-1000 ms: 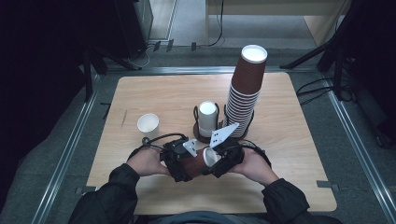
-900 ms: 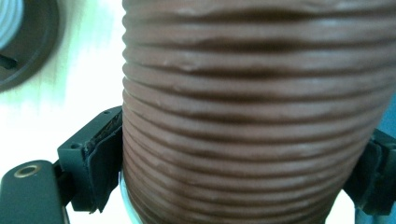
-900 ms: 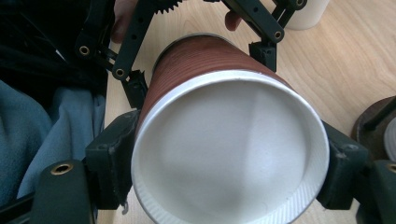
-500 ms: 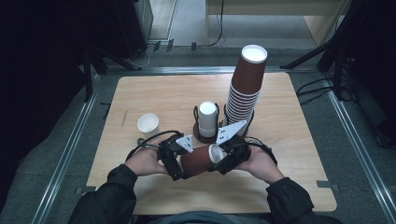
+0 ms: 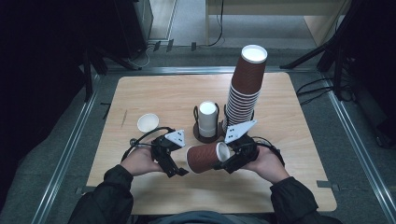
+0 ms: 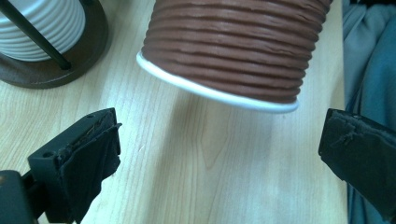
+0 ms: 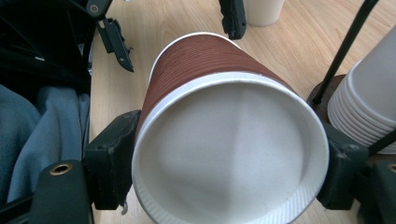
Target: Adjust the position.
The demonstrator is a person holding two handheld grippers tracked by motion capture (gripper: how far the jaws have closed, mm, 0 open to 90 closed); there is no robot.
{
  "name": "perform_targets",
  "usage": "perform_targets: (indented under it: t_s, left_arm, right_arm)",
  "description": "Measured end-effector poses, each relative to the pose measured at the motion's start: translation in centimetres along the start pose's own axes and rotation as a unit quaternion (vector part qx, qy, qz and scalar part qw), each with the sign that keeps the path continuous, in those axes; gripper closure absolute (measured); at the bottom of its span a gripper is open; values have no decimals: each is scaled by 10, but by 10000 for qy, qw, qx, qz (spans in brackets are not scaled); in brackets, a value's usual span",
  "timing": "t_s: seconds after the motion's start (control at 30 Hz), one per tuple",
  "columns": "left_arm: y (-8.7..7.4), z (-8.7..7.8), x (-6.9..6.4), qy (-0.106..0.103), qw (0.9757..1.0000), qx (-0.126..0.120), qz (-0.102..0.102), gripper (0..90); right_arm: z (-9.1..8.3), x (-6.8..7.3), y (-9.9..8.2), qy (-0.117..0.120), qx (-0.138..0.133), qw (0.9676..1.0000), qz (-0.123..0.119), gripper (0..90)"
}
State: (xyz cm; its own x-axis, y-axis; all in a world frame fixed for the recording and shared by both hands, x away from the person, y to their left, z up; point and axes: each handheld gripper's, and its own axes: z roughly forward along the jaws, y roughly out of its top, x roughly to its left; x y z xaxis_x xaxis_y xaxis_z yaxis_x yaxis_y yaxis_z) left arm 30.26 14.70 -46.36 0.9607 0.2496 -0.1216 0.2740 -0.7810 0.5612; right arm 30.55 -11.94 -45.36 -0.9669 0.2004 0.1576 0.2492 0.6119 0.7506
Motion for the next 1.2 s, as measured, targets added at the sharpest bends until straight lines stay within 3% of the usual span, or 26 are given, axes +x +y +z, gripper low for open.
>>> perform_targets:
  t_s: [0.17, 0.43, 0.7, 0.97, 1.2]
  left_arm:
    - [-3, -4, 1, -17, 9996, -229, -165, 0]
    - [-3, -2, 0, -75, 9985, -504, -182, 0]
    - [2, 2, -1, -330, 9949, -882, -369, 0]
    - [8, 6, -5, -378, 9945, -954, -192, 0]
    - [9, 2, -6, -436, 9910, -1254, -176, 12]
  right_arm:
    - [-5, -1, -2, -59, -82, 9999, 22, 215]
    - [-14, -1, -1, 15, -408, 9991, 110, 215]
    - [-17, 2, 6, 220, -871, 9959, 103, 215]
    - [-11, 6, 12, 427, -1088, 9931, 115, 215]
    - [-5, 5, 13, 531, -1152, 9918, 168, 216]
